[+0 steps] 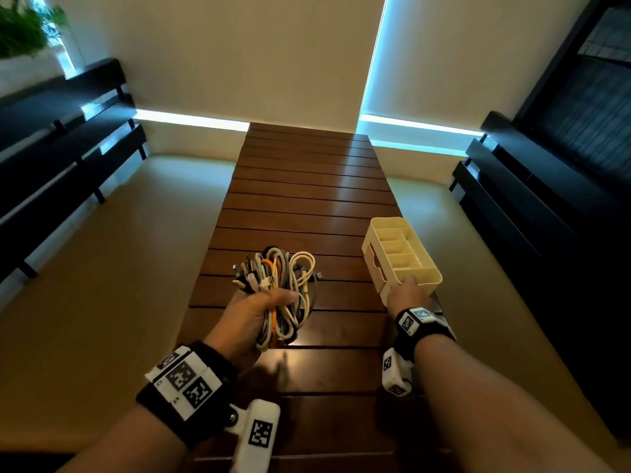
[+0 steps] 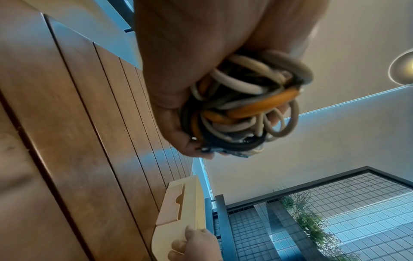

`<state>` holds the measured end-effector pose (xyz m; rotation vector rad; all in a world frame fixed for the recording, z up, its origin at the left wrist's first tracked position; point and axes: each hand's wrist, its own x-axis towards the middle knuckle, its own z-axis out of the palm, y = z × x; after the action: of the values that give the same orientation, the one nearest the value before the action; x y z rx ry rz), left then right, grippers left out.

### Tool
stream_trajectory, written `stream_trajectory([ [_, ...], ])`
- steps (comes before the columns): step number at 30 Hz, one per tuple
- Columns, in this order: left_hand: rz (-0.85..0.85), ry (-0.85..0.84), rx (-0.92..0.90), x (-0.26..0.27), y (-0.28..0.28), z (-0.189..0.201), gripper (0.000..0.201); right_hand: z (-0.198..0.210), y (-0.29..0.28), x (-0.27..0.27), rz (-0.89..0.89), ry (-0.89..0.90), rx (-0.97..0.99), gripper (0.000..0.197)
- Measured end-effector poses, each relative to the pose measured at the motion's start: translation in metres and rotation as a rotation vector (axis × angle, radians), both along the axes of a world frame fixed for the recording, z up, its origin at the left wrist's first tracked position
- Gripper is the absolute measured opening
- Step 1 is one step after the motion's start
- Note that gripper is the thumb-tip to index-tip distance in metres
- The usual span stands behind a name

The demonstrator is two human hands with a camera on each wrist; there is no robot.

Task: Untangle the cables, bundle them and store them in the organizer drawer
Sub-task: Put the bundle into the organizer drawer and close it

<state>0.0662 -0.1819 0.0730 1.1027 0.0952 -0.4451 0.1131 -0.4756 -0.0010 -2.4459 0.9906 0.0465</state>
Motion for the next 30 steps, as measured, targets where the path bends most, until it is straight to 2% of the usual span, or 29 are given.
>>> stream_trajectory([
  [5,0.018,-0.024,0.027,0.007,0.0,0.003,0.03,-0.004,0.017,-0.017,0.066,-0.075,0.073,0.023],
  [9,0.019,0.014,0.047,0.005,0.006,0.002,0.045,-0.011,0.031,-0.039,0.179,-0.073,0.118,0.019],
  [12,0.035,0.047,0.061,0.003,0.016,-0.001,0.05,-0.013,0.042,-0.061,0.272,-0.025,0.127,0.026],
  [13,0.043,0.046,0.061,0.001,0.02,-0.002,0.049,-0.013,0.044,-0.069,0.31,-0.001,0.079,0.032],
  [15,0.059,0.025,0.069,-0.003,0.025,-0.004,0.043,-0.012,0.048,-0.082,0.418,0.044,-0.145,0.046],
  [17,0.078,0.001,0.099,-0.007,0.032,-0.003,0.038,-0.007,0.058,-0.088,0.473,-0.017,-0.371,0.054],
  [18,0.09,-0.008,0.125,-0.008,0.034,-0.002,0.04,-0.003,0.064,-0.09,0.483,-0.064,-0.422,0.055],
  [21,0.101,-0.021,0.156,-0.014,0.042,0.0,0.049,-0.002,0.084,-0.09,0.592,-0.156,-0.455,0.041],
  [24,0.08,-0.012,0.139,-0.024,0.051,-0.001,0.051,-0.009,0.103,-0.093,0.677,-0.086,-0.455,0.026],
  [28,0.059,-0.047,0.174,-0.034,0.063,-0.008,0.022,-0.006,0.12,-0.097,0.665,-0.137,-0.509,0.021],
  [30,0.064,-0.055,0.194,-0.038,0.069,-0.011,0.016,-0.005,0.126,-0.1,0.665,-0.108,-0.537,0.022],
])
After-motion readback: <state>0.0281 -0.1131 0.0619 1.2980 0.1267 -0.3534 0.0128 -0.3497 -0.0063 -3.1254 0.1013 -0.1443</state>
